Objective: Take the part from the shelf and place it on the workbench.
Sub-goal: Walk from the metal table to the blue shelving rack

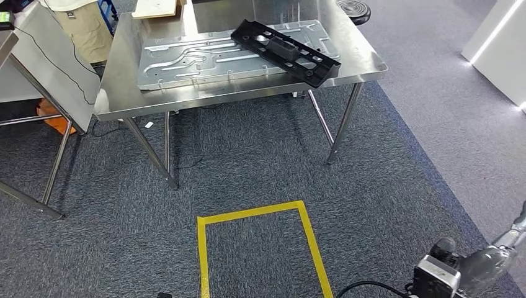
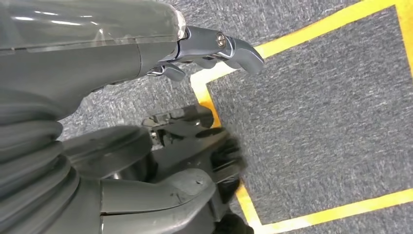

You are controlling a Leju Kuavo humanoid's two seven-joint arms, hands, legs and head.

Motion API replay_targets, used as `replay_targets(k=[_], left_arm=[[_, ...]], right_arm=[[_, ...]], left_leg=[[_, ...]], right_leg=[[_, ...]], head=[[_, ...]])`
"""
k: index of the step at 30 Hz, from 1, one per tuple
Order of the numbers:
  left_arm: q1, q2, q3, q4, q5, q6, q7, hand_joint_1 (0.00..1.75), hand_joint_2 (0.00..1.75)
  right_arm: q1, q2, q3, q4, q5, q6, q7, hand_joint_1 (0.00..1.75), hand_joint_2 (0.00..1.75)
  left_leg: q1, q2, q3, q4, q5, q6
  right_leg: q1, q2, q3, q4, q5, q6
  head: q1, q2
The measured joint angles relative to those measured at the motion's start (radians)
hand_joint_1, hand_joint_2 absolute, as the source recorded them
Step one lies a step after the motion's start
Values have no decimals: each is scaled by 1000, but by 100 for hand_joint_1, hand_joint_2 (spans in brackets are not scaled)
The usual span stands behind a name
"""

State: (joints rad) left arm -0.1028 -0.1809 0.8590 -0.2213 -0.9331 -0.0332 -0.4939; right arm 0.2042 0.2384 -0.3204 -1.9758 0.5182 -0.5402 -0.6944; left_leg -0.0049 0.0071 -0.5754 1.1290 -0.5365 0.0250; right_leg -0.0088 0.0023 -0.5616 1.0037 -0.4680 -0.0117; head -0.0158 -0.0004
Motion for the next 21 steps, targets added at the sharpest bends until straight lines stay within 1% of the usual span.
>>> replay_targets(k=[1, 2, 3, 4, 6, 7, 8, 10, 11, 12, 13, 14, 15, 16, 17, 18, 19, 21], left_arm=[[-1, 2, 4, 0, 0, 0, -2, 0, 175], [-2, 3, 9, 0, -1, 0, -4, 0, 175], [-2, 5, 13, 0, -1, 1, -5, 0, 175], [-1, 6, 17, 0, -1, 1, -6, 0, 175], [3, 7, 24, 0, -1, 1, -7, 0, 175], [4, 7, 27, 0, -1, 0, -7, 0, 175], [4, 6, 30, 0, -2, -1, -7, 0, 175], [5, 5, 33, 0, -4, -1, -6, 0, 175], [6, 5, 34, 0, -5, -2, -5, 0, 175], [7, 4, 35, 0, -6, -2, -5, 0, 175], [8, 4, 36, 0, -6, -2, -4, 0, 175], [9, 4, 38, 0, -6, -2, -3, 0, 175], [9, 3, 39, 0, -6, -1, -2, 0, 175], [9, 3, 41, 0, -6, -1, -1, 0, 175], [9, 3, 42, 1, -5, -1, -1, 0, 175], [9, 3, 44, 1, -5, 0, 0, 0, 175], [9, 3, 47, 1, -4, 0, 0, 0, 175], [10, 3, 55, 1, -5, 1, -1, 0, 175]], right_arm=[[-1, 0, -31, 17, -14, 0, 0, 0, 0], [-2, -1, -63, 36, -29, 0, 1, 0, 0], [-3, -1, -95, 59, -44, 0, 2, 0, 0], [-4, -2, -124, 82, -58, 0, 3, 0, 0], [-7, -5, -174, 121, -77, 0, 3, 0, 0], [-10, -7, -197, 138, -82, 0, 2, 0, 0], [-14, -9, -221, 159, -84, 0, 2, 0, 0], [-25, -10, -269, 211, -86, 0, 1, 0, 0], [-28, -11, -291, 240, -87, 0, 1, 0, 0], [-32, -13, -311, 268, -89, 0, 1, 0, 0], [-37, -16, -330, 299, -93, 0, 1, 0, 0], [-44, -21, -350, 330, -99, 0, 1, 0, 0], [-53, -26, -371, 363, -104, 0, 1, 0, 0], [-62, -32, -394, 400, -108, 0, 1, 0, 0], [-72, -38, -418, 436, -109, 0, 1, 0, 0], [-81, -44, -442, 476, -109, 0, 1, 0, 0], [-89, -50, -466, 516, -109, 0, 2, 0, 0], [-105, -69, -510, 595, -106, 0, 10, 0, 0]], left_leg=[[-5, 2, 36, -71, 23, 14], [-11, 4, 59, -120, 35, 26], [-17, 6, 71, -148, 39, 36], [-20, 7, 71, -153, 39, 40], [-15, 6, 76, -173, 55, 43], [-10, 6, 80, -185, 65, 44], [-5, 7, 83, -195, 74, 43], [-3, 9, 80, -197, 81, 43], [-3, 9, 76, -194, 80, 41], [-3, 9, 73, -190, 79, 40], [-2, 9, 70, -184, 77, 38], [-1, 9, 69, -178, 73, 35], [-1, 9, 68, -171, 69, 30], [-1, 8, 66, -163, 64, 23], [-2, 7, 64, -157, 59, 17], [-3, 7, 62, -153, 55, 11], [-4, 6, 61, -150, 53, 6], [-2, 5, 59, -143, 47, -3]], right_leg=[[1, 0, 1, 0, 1, 2], [-1, -2, 1, 0, 2, 7], [-4, -4, 0, -1, 3, 12], [-5, -5, 0, -3, 5, 18], [-3, -8, 0, -3, 5, 29], [-1, -6, -8, 13, -8, 33], [-1, -5, -24, 50, -34, 37], [-6, -3, -80, 172, -103, 46], [-9, -3, -105, 225, -124, 50], [-11, -3, -116, 249, -126, 54], [-14, -3, -108, 236, -109, 57], [-17, -4, -80, 183, -76, 60], [-19, -5, -43, 113, -48, 61], [-19, -4, -12, 52, -25, 58], [-17, -3, 9, 11, -14, 53], [-15, -1, 16, -3, -14, 45], [-11, 1, 15, -1, -14, 37], [-12, 1, 13, -1, -11, 24]], head=[[0, 0], [0, 0], [0, 0], [-1, 0], [0, 0], [0, 0], [0, 0], [1, 0], [1, 0], [1, 0], [1, 0], [1, 0], [1, 0], [1, 0], [0, 0], [0, 0], [0, 0], [0, 0]])
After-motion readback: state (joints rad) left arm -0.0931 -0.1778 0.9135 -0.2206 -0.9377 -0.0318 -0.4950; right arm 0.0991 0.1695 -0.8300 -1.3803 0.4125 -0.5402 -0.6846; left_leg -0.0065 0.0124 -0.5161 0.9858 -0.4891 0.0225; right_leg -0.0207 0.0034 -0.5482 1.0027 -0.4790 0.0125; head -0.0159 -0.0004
